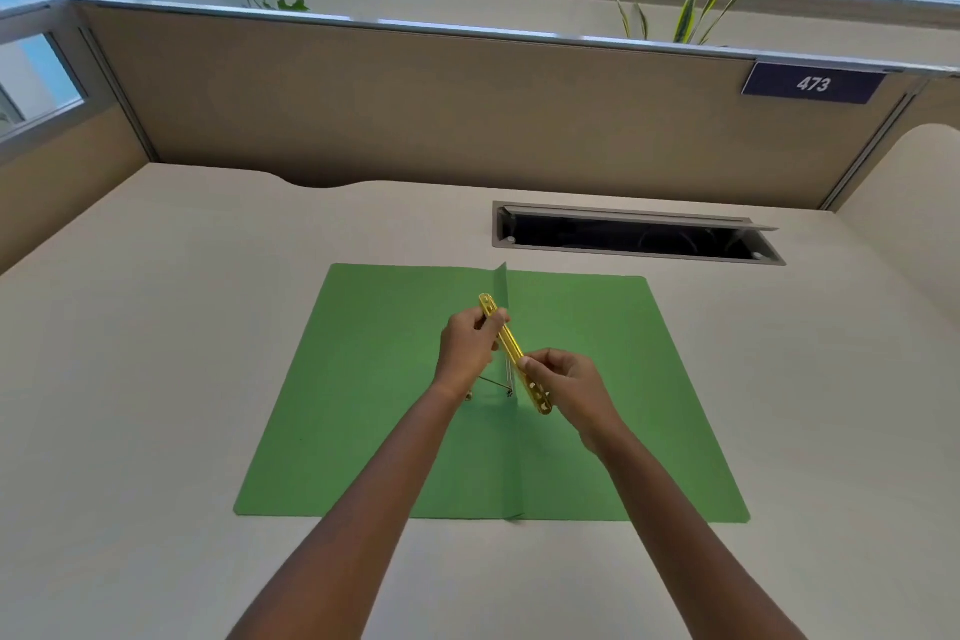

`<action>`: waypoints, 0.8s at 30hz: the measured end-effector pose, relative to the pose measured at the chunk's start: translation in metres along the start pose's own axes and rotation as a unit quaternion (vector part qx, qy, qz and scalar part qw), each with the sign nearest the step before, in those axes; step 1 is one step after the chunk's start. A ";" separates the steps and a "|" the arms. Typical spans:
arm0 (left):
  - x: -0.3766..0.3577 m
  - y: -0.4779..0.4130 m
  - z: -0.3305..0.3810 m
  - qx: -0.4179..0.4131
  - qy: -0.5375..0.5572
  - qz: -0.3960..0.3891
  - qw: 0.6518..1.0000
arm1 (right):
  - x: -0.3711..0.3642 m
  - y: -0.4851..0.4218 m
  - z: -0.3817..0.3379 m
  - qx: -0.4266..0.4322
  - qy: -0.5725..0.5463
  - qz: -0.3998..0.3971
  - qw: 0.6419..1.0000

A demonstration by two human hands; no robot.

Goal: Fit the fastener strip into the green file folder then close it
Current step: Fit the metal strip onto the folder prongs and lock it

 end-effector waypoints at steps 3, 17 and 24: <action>0.014 -0.011 -0.007 -0.006 -0.097 0.056 0.994 | 0.003 -0.008 0.000 -0.011 -0.011 0.035 0.999; 0.007 -0.030 -0.030 0.152 0.205 -0.017 0.967 | -0.014 -0.032 0.000 -0.044 -0.016 0.027 0.999; 0.005 -0.031 -0.028 0.134 0.216 -0.040 0.966 | -0.020 -0.039 0.000 -0.049 -0.013 0.026 0.998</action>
Point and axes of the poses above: each hand's wrist, its own y-axis away from the middle knuckle, its own x-axis out of the back of the hand, z = x × y, the point moved 2 cm from there along -y, towards the middle knuckle, and after that the axes turned 10 degrees about -x, right-handed, at the moved point
